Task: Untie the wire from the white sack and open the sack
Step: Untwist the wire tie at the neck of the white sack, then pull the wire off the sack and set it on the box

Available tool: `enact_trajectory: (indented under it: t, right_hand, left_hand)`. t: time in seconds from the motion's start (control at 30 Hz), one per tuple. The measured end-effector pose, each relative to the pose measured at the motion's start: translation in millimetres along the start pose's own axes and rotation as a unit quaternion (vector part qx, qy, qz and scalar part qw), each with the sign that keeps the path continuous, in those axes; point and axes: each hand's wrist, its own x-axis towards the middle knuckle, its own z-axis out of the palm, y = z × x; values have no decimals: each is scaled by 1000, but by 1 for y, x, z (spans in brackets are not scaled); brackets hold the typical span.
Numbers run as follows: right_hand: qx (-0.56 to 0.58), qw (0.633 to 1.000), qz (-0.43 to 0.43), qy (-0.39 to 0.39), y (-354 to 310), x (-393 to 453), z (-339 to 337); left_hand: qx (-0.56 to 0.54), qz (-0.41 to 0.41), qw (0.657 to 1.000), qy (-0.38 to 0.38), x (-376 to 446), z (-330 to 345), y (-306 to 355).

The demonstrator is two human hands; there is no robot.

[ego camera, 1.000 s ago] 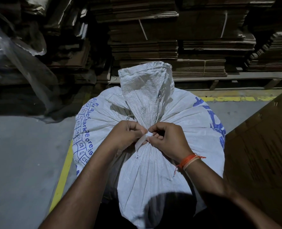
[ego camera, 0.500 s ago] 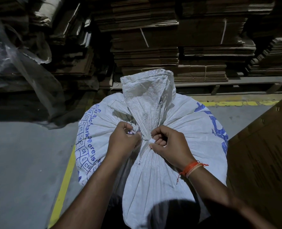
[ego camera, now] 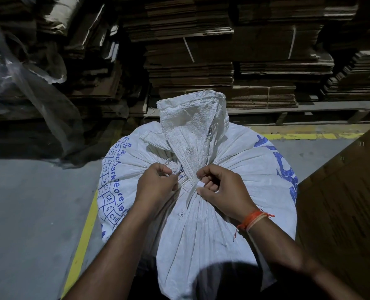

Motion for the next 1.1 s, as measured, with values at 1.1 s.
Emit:
enact_trajectory:
  t: [1.1]
  right_hand:
    - [5,976,142,163,20,2,-30]
  left_hand:
    - [239,339,898,147,-22,6,14]
